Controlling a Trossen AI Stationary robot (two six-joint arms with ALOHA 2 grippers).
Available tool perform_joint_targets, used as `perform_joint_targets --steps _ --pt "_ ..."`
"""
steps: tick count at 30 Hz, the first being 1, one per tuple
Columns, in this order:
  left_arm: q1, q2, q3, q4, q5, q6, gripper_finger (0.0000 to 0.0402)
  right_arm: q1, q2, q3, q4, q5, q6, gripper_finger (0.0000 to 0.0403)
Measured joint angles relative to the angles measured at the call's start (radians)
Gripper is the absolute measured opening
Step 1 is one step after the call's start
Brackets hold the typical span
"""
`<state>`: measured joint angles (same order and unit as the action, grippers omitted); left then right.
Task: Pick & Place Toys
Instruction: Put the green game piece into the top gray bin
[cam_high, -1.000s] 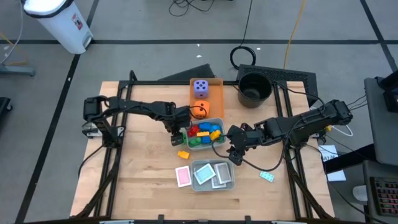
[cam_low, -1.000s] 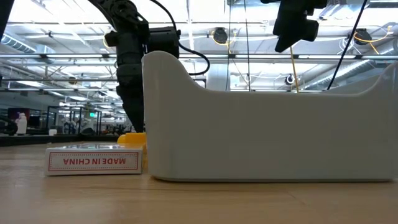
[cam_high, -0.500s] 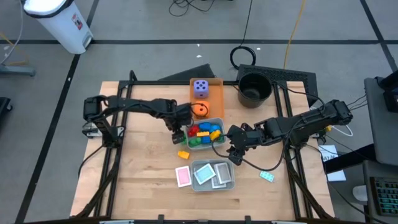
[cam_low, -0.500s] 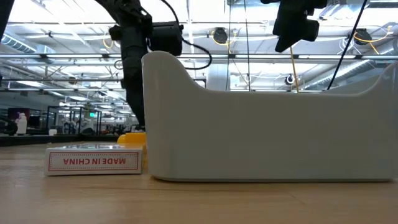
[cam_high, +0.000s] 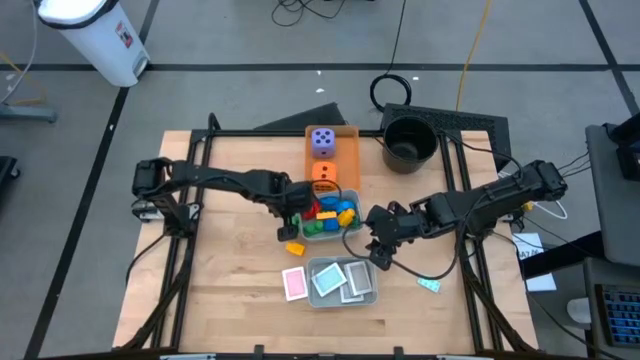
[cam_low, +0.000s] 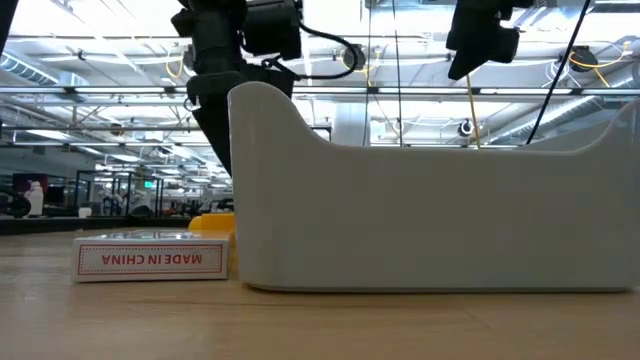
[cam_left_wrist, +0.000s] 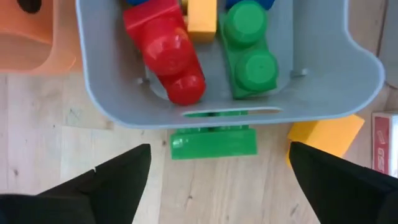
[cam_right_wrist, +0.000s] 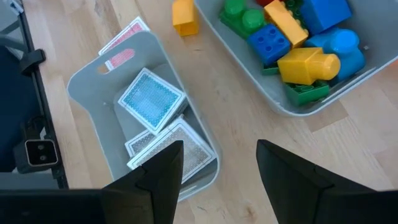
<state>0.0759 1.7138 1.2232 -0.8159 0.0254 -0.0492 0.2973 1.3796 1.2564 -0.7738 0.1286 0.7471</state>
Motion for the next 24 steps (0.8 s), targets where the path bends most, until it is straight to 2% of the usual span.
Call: perform_joint_targets --steps 3,13,21,24 --pt "-0.016 0.0 0.0 0.004 -0.009 -0.009 0.0379 0.013 0.0 0.0 0.0 0.0 -0.001 0.0196" --pt "-0.018 0.0 0.0 0.005 -0.031 -0.125 0.0392 0.019 0.0 0.0 0.024 0.001 0.01 0.0196" --pt "-0.016 0.0 0.0 0.012 -0.08 -0.081 0.0392 0.019 0.0 0.0 0.037 0.001 0.011 0.0196" --pt "0.003 0.0 0.0 0.018 -0.079 -0.129 0.0392 0.019 0.0 0.0 0.045 0.001 0.01 0.0196"
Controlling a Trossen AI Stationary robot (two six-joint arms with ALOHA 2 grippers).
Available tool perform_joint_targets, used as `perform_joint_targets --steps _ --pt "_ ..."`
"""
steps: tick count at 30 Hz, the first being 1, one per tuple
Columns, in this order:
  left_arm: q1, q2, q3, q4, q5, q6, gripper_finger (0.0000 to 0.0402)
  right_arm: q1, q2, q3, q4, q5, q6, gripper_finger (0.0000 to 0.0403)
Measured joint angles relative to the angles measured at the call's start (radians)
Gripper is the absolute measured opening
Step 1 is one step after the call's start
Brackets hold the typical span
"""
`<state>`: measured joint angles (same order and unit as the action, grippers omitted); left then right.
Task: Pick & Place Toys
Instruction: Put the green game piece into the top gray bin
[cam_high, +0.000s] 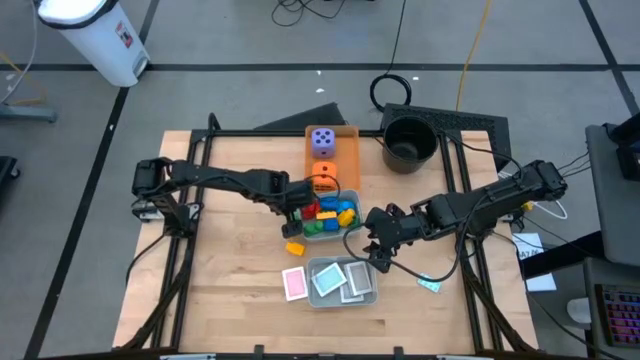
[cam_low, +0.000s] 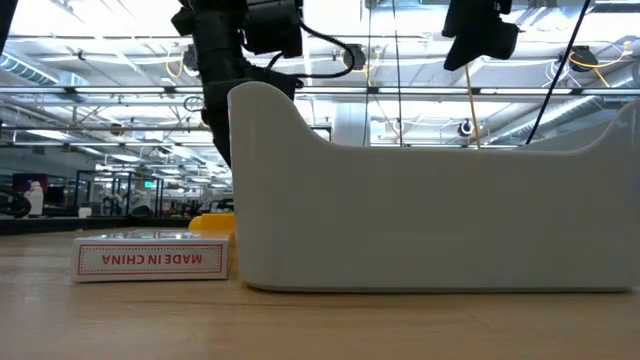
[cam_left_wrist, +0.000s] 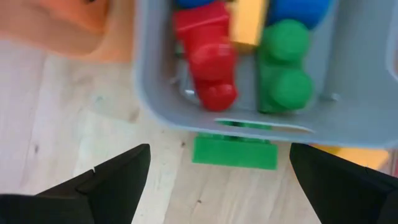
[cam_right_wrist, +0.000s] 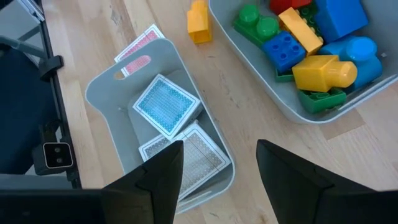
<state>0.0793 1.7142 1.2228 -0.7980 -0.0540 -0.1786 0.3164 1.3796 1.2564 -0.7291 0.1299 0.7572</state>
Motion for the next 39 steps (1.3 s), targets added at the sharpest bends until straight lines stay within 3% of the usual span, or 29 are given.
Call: perform_joint_targets --steps 16,39 --pt "0.091 0.001 -0.074 -0.013 0.026 -0.296 0.0392 0.0 0.0 0.0 0.003 0.0 0.015 0.0196" --pt "0.082 0.067 -0.077 0.041 0.009 -0.328 0.0392 0.0 0.0 0.0 0.015 -0.001 0.035 0.0196"
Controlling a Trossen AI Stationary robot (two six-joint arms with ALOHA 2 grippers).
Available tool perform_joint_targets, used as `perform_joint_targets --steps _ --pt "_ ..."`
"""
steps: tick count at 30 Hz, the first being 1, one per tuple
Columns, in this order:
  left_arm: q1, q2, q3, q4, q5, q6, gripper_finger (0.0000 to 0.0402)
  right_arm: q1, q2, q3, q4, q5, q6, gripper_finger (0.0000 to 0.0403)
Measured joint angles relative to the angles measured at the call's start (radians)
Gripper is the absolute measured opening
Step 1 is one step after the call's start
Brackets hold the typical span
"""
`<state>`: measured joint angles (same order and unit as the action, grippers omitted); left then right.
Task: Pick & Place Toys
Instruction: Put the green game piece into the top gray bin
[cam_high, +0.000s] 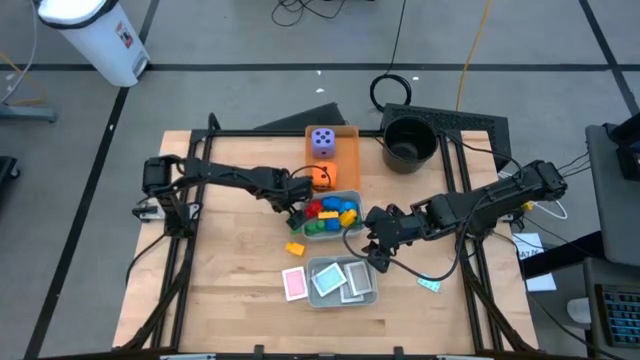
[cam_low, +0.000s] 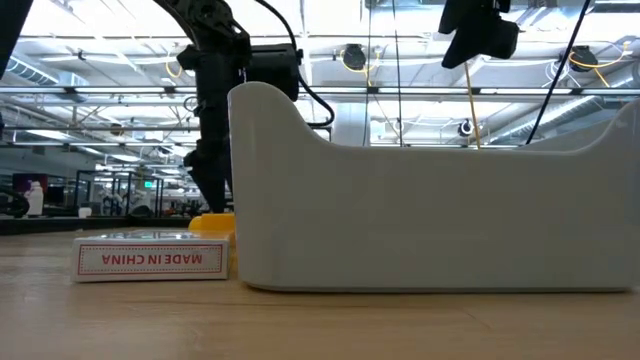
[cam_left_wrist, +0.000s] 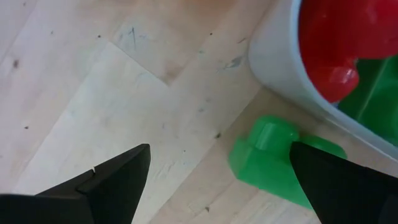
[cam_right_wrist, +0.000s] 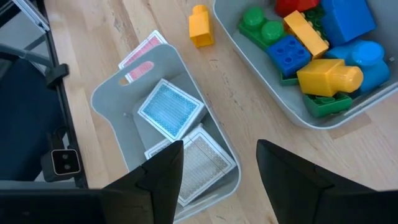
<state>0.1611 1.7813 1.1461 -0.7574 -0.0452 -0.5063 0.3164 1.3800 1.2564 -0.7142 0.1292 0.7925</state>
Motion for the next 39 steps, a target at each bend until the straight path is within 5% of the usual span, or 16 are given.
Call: perform_joint_targets --steps 32,39 --pt "-0.003 -0.022 0.003 -0.347 -0.089 0.053 0.0392 0.0 0.0 0.0 0.001 -0.002 -0.012 0.0196" --pt "-0.003 -0.085 0.003 -0.343 -0.037 0.214 0.0392 0.0 0.0 0.0 0.009 0.0 -0.021 0.0196"
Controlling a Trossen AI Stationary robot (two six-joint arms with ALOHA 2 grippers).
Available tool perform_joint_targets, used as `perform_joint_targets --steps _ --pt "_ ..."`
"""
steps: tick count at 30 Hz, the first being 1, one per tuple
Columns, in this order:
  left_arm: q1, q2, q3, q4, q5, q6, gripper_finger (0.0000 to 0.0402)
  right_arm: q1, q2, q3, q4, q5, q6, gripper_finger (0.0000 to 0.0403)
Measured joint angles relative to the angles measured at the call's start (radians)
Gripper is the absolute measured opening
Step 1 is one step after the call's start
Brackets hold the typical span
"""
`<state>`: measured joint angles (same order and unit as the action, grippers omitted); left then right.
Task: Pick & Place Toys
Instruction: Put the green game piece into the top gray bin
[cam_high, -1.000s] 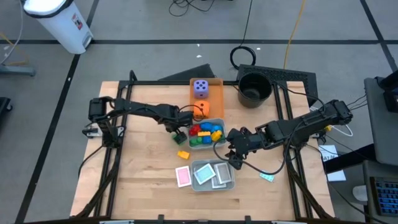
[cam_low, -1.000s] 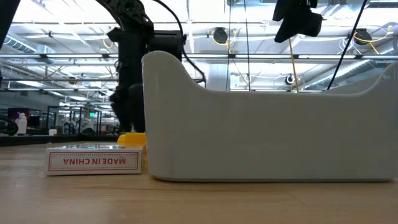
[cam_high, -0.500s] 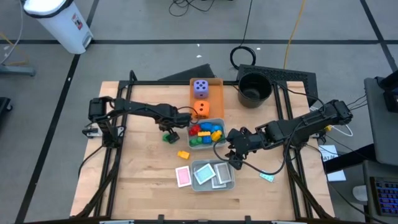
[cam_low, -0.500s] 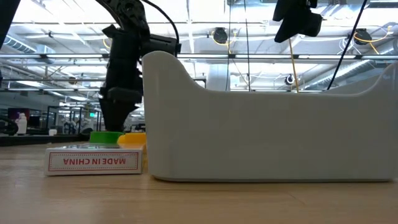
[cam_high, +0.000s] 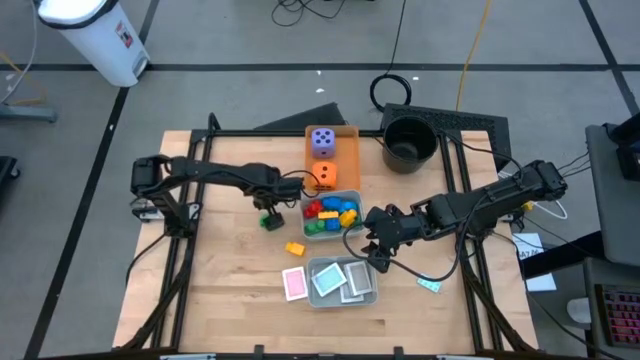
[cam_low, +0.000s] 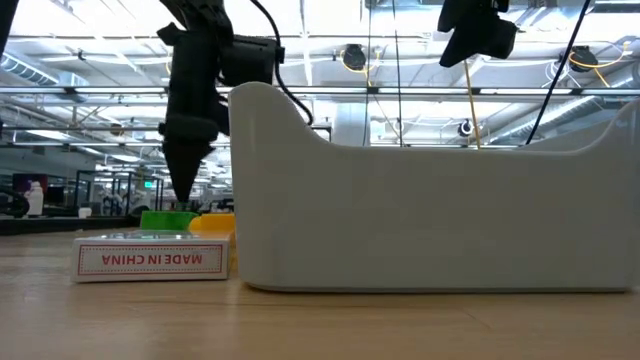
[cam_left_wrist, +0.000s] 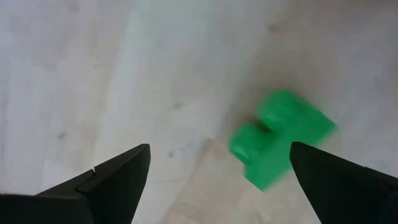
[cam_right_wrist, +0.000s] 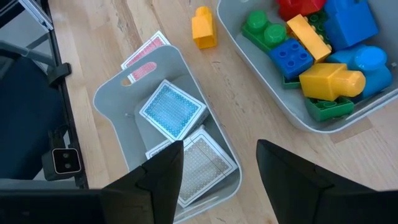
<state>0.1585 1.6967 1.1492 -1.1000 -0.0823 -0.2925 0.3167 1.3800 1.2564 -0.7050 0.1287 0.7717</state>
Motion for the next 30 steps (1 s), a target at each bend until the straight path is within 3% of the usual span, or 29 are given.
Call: perform_joint_targets --steps 7,13,30 --pt "-0.038 -0.017 0.0 -0.055 0.158 0.297 0.0392 0.0 0.0 0.0 -0.001 0.0 0.001 0.0196" --pt "-0.085 -0.016 0.0 -0.057 0.061 0.472 0.0392 0.0 0.0 0.0 -0.001 0.001 0.0 0.0196" --pt "-0.022 -0.015 0.0 0.088 0.093 0.551 0.0392 0.0 0.0 0.0 -0.001 0.005 -0.006 0.0196"
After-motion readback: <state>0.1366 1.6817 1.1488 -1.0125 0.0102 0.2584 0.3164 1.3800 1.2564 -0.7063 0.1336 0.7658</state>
